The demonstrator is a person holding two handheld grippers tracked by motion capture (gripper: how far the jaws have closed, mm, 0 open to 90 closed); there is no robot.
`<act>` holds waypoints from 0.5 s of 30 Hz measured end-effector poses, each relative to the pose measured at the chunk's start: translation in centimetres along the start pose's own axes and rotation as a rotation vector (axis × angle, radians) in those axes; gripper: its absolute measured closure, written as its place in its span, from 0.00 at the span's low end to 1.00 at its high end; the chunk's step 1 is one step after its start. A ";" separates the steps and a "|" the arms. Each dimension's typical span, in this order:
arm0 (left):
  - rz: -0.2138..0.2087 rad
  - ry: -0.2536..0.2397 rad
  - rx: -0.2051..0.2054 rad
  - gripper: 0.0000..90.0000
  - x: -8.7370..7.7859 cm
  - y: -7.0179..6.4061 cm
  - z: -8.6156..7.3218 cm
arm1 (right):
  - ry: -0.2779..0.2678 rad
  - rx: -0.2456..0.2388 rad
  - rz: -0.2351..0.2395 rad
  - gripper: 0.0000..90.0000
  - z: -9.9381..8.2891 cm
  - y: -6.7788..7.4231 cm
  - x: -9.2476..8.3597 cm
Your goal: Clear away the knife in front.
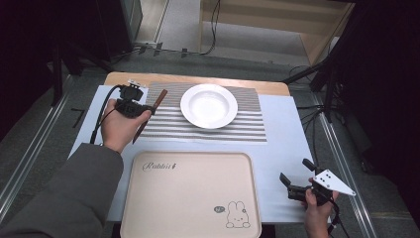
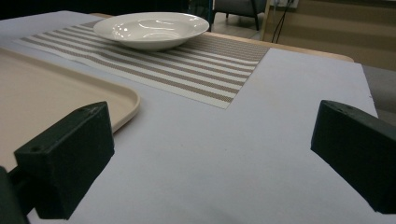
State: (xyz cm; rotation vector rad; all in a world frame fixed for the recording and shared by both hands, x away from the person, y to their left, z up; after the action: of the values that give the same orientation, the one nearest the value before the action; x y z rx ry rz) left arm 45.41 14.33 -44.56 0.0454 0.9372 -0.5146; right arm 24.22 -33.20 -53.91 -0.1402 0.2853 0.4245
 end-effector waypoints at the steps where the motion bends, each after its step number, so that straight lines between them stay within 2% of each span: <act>1: -0.006 -0.001 0.006 0.85 -0.2 -0.2 -0.3 | 0.001 0.000 -0.001 0.00 0.0 0.0 0.0; 8: -0.016 0.000 0.042 0.85 -0.9 -1.6 -2.4 | 0.001 -0.002 -0.001 0.00 0.0 0.0 0.0; 15: -0.052 -0.012 0.044 0.85 -1.6 -2.8 -4.0 | 0.001 -0.002 -0.001 0.00 0.0 0.0 0.0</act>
State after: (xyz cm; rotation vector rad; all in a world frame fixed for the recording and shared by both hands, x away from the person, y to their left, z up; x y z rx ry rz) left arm 40.40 13.49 -45.19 0.0572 0.9175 -0.5833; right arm 24.22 -33.18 -53.91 -0.1422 0.2857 0.4236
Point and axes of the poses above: each handheld gripper's, and its own axes: x roughly forward along the jaws, z roughly out of its top, y roughly to its left, the point moved 6 cm from there along x, roughly forward along the jaws, and after that the axes turned 6 degrees about -x, right-handed, at the moved point
